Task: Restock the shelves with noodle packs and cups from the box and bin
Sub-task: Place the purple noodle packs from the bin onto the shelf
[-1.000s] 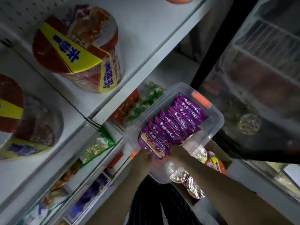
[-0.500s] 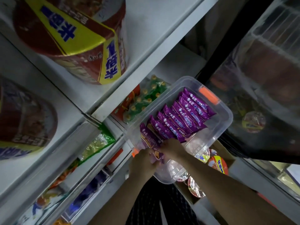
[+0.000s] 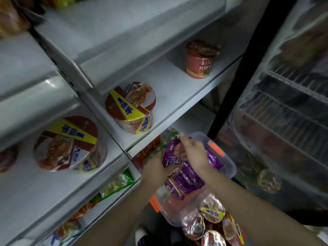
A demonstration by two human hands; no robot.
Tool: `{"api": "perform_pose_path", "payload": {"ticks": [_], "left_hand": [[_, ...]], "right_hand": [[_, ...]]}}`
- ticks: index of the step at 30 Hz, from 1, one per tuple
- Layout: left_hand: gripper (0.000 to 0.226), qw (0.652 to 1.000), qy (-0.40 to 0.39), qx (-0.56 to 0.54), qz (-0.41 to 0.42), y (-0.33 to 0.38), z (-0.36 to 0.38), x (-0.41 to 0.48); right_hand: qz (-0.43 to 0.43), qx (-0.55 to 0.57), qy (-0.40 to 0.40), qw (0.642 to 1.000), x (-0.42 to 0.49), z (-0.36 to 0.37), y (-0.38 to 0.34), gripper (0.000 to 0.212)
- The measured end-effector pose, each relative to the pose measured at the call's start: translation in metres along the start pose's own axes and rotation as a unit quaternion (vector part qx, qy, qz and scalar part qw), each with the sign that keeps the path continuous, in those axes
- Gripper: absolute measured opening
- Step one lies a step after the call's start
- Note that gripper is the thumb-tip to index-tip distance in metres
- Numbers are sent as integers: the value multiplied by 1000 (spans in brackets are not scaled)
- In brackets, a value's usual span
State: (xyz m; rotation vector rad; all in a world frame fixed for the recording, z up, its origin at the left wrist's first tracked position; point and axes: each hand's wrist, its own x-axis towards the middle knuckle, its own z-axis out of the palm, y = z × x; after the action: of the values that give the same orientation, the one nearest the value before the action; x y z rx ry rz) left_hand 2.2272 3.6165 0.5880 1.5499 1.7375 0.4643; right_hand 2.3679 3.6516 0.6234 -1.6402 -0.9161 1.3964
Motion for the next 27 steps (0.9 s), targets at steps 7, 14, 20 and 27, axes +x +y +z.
{"api": "perform_pose_path", "payload": {"ticks": [7, 14, 20, 27], "left_hand": [[26, 988, 16, -129, 79, 94, -86, -18], [31, 959, 43, -208, 186, 180, -203, -77], [33, 940, 197, -148, 236, 187, -309, -130], [31, 927, 354, -54, 114, 121, -397, -144]], "right_hand": [[-113, -228, 46, 966, -7, -80, -48, 86], [-250, -121, -131, 952, -67, -78, -160, 44], [-414, -138, -106, 893, -106, -6, -258, 57], [-486, -284, -150, 813, -113, 122, -309, 40]]}}
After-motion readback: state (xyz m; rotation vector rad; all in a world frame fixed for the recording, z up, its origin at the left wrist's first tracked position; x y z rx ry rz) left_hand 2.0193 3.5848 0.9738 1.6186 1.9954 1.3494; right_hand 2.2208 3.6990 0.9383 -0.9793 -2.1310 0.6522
